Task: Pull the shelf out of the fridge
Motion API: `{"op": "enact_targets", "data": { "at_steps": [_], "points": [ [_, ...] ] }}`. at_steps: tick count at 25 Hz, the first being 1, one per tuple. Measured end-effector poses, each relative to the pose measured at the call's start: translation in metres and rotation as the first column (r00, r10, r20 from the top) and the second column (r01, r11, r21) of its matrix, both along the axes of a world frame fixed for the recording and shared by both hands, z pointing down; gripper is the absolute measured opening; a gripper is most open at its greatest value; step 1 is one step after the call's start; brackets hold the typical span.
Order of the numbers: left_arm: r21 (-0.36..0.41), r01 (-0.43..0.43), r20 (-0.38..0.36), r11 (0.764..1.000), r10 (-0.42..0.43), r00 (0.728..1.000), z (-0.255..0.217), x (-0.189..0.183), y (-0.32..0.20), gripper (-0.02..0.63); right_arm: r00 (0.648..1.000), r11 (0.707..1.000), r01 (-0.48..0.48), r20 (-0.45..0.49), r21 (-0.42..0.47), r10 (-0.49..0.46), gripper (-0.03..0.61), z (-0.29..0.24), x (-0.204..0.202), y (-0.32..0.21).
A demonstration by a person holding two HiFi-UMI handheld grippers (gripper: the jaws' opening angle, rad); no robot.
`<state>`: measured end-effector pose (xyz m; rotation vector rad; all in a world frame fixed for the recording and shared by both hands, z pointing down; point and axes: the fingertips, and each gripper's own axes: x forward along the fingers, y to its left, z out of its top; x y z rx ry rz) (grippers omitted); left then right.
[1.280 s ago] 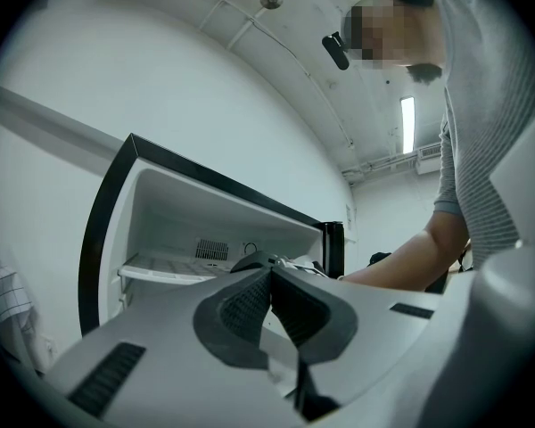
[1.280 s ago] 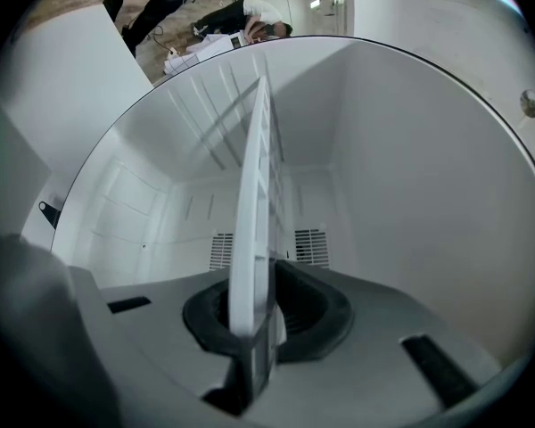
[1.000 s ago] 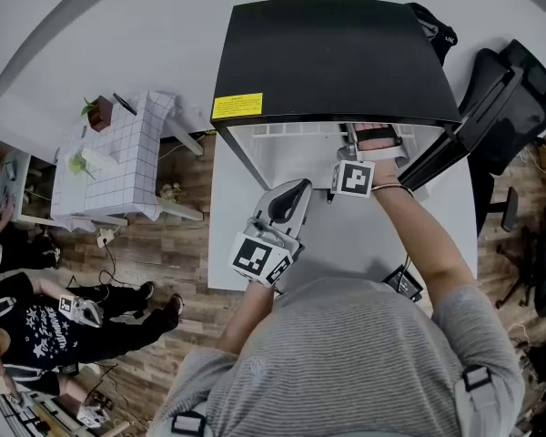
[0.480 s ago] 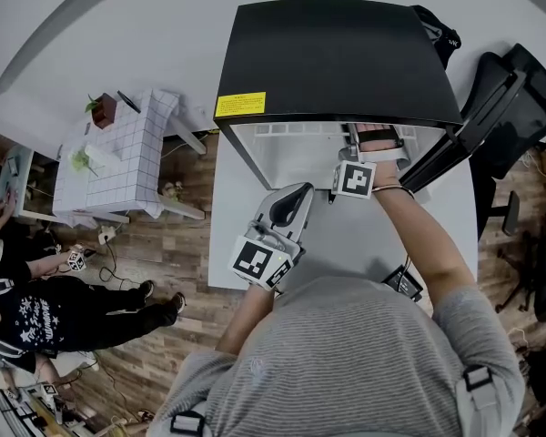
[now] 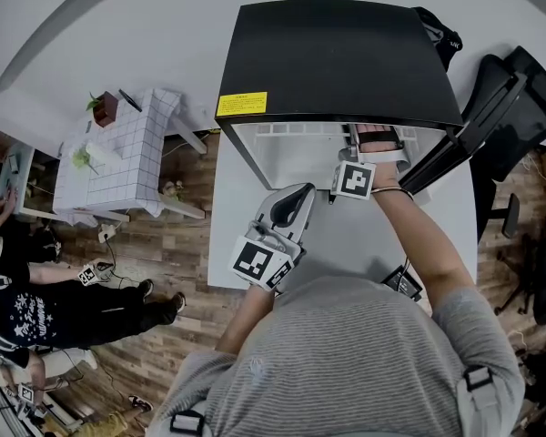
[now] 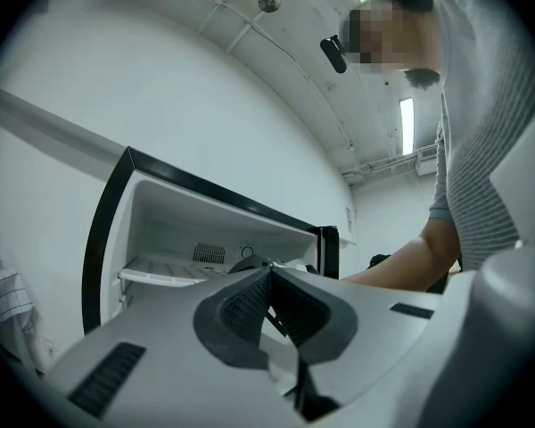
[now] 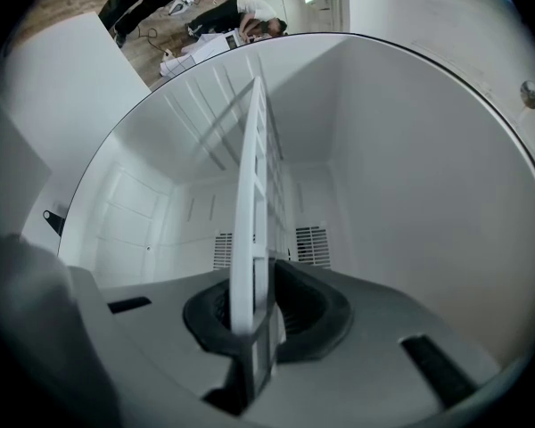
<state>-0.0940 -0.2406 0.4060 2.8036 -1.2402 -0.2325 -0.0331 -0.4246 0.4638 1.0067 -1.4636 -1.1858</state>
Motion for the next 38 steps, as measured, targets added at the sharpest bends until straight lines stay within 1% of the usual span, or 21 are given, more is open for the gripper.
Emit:
{"op": "enact_targets", "data": {
  "at_steps": [3,8,14,22,38],
  "points": [
    [-0.001,0.002,-0.001,1.0,-0.002,1.0,0.0,-0.001,0.001,0.011,1.0,1.0,-0.001,0.001,0.004,0.001,0.032,-0.002,0.0,0.001],
    [-0.001,0.002,0.0,1.0,-0.002,1.0,0.003,0.001,0.004,0.011,1.0,1.0,0.022,0.014,0.02,-0.022,0.031,-0.001,0.0,0.019],
    [0.002,-0.008,0.0,1.0,0.008,1.0,0.001,0.003,0.008,0.012,1.0,1.0,0.016,0.012,0.012,-0.017,0.032,-0.003,-0.001,0.021],
    [0.005,0.013,-0.004,1.0,-0.013,1.0,-0.003,-0.003,0.008,0.012,1.0,1.0,0.018,0.022,-0.002,-0.018,0.032,-0.001,-0.001,0.03],
    [0.021,0.015,-0.012,1.0,-0.014,1.0,-0.011,-0.003,0.014,0.011,0.998,0.999,0.042,0.038,0.004,-0.042,0.032,-0.002,-0.003,0.061]
  ]
}}
